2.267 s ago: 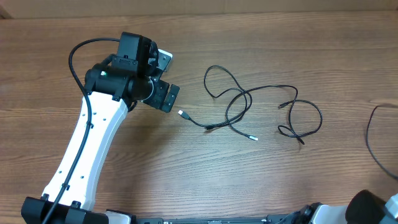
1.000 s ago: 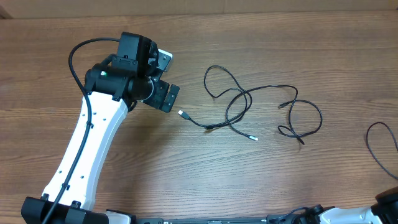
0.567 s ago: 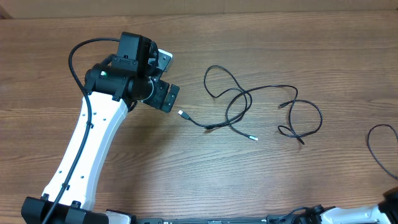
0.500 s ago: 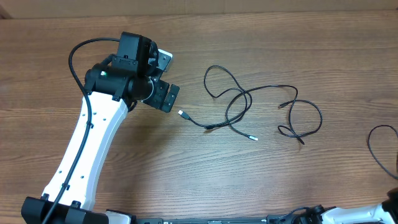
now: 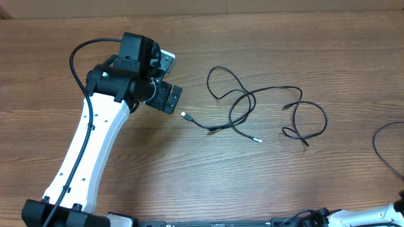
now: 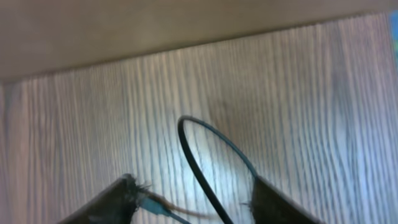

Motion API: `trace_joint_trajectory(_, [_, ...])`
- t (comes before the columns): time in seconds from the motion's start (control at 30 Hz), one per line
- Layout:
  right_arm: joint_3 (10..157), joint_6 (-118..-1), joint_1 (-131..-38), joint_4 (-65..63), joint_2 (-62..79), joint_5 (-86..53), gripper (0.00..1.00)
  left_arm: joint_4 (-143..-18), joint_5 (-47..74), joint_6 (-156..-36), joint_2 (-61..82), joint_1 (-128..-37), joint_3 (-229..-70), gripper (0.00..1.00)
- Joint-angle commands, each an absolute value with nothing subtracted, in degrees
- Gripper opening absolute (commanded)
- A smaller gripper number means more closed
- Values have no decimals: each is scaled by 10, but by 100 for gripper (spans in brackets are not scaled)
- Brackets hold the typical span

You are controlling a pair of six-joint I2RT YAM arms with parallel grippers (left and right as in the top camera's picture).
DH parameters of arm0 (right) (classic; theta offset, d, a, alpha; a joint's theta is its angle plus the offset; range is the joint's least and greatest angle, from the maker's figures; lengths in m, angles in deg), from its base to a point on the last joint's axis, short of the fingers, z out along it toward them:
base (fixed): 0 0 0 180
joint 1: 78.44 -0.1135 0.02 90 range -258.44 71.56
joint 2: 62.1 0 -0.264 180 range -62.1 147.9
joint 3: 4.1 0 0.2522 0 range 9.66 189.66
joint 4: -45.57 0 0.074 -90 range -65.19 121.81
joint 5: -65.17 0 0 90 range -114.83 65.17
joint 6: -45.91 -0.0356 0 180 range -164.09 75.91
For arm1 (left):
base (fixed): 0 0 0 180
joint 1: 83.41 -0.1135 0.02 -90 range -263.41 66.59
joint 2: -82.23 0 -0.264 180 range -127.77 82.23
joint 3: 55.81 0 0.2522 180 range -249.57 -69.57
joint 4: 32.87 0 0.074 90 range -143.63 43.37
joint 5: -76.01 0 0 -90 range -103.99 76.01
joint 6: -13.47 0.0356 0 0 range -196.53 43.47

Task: Untangle cables
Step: 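Swing the right gripper back over the cable pile at center-right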

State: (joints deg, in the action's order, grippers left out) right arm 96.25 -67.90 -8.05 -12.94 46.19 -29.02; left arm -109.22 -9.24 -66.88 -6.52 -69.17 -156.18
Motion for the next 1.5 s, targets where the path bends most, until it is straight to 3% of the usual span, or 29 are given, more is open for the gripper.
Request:
trace_joint_trajectory(0.0, [959,-676,-81,-118,466,-200,81,-1092,-84,-658,-66,-692,-1568,100])
trace_joint_trajectory(0.03, [959,-669,-81,-114,466,-178,87,-1092,-84,-658,-66,-693,-1568,100])
trace_joint_trajectory(0.07, [960,-639,-81,-105,466,-107,100,-1092,-84,-658,-66,-692,-1568,100])
trace_joint_trajectory(0.17, [965,-604,-82,-92,464,25,100,-1092,-84,-658,-66,-692,-1568,100])
trace_joint_trajectory(0.43, [989,-603,-100,-157,387,-60,100,-1092,-84,-658,-66,-693,-1568,99])
trace_joint_trajectory(0.7, [989,-569,-153,-194,307,-20,100,-1092,-84,-658,-66,-692,-1568,100])
trace_joint_trajectory(1.17, [989,-433,-420,-257,297,8,100,-1092,-84,-658,-66,-692,-1568,100])
trace_joint_trajectory(1.47, [987,-425,-572,-255,308,7,100,-1092,-84,-658,-66,-692,-1568,100])
